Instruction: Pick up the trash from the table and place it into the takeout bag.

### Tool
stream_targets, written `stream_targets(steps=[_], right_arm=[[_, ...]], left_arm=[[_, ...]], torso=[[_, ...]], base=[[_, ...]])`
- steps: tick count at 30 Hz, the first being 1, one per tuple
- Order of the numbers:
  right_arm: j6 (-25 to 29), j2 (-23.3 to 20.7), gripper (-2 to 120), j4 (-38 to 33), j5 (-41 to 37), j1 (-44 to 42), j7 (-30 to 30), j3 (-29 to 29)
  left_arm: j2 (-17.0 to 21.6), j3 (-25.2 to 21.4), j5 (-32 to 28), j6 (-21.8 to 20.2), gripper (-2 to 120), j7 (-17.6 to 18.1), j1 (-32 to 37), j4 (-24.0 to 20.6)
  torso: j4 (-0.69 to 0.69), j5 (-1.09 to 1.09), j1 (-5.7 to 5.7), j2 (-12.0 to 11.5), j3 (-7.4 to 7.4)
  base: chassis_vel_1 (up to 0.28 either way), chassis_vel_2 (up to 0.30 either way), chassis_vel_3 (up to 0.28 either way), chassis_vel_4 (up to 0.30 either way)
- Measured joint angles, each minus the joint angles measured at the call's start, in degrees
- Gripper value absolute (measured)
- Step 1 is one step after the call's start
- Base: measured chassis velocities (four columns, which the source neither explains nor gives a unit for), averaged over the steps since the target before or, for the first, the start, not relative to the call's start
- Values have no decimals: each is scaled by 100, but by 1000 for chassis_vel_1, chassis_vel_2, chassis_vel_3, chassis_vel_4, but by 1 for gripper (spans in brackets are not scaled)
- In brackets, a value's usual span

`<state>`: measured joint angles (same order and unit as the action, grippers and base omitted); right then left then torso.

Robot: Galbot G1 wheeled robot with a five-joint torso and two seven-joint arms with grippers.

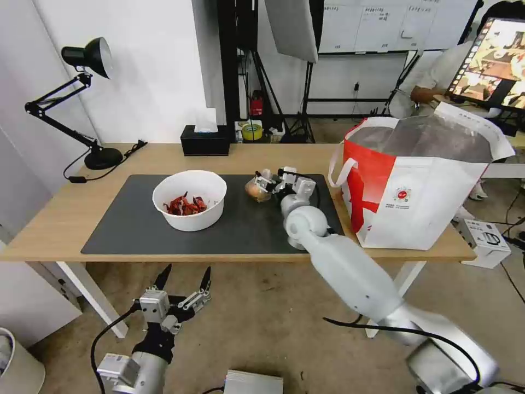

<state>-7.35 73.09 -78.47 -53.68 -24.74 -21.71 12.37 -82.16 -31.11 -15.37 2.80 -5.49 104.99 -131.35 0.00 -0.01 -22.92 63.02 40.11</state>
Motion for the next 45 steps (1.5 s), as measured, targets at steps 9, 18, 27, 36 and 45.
stream_targets(steps=[9,18,27,36,45], right_arm=[[-108,591,100,665,-180,150,-205,-114],[-150,1114,100,1289,-79,347,-239,-135],[-301,1091,100,1480,222,388,-257,40],[-396,1025,86,1551,470,477,-221,177],[-583,908,49,1548,798,464,-216,346]], left_arm=[[36,-13,-6,2,100,-3,-31,50],[49,-30,-35,13,100,-6,-83,146],[32,-23,-51,21,100,-9,-164,261],[4,-41,-52,72,100,-13,-144,278],[-43,-50,-50,128,100,-17,-126,288]], torso=[[0,0,1,0,0],[1,1,1,0,0],[0,1,0,0,0],[0,2,0,0,0],[0,2,1,0,0]], base=[[0,0,0,0],[0,0,0,0],[0,0,0,0],[0,0,0,0],[0,0,0,0]])
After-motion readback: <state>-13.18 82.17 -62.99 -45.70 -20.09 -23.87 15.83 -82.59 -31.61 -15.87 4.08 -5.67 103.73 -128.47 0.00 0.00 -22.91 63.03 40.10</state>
